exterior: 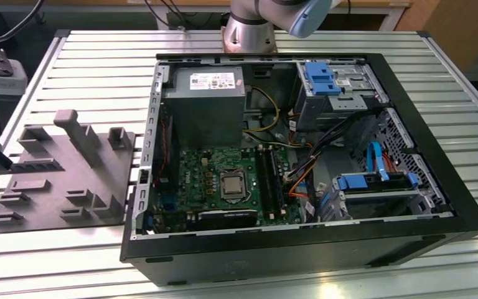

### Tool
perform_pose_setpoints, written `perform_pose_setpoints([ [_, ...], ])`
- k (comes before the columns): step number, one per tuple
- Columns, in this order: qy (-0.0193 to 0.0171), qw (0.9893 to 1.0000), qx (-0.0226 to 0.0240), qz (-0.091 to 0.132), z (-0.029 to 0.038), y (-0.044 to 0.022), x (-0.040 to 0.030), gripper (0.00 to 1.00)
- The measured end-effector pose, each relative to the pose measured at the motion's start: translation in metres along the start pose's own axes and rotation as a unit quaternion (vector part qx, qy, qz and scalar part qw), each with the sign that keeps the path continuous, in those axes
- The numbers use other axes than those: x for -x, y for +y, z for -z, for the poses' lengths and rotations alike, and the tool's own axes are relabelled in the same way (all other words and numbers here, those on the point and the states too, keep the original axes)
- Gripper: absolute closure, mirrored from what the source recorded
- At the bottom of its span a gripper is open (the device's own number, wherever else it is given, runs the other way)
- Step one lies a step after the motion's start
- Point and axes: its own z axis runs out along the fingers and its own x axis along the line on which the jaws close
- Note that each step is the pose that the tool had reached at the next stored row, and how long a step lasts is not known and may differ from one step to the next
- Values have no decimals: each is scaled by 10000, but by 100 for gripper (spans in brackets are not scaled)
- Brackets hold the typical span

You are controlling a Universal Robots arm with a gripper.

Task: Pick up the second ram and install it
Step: 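Pick up the second ram and move it above second insertion slot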

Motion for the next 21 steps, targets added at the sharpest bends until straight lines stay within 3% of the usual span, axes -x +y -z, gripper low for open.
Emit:
perform_pose_setpoints([
  [21,0,10000,-1,0,92,9,7,88],
])
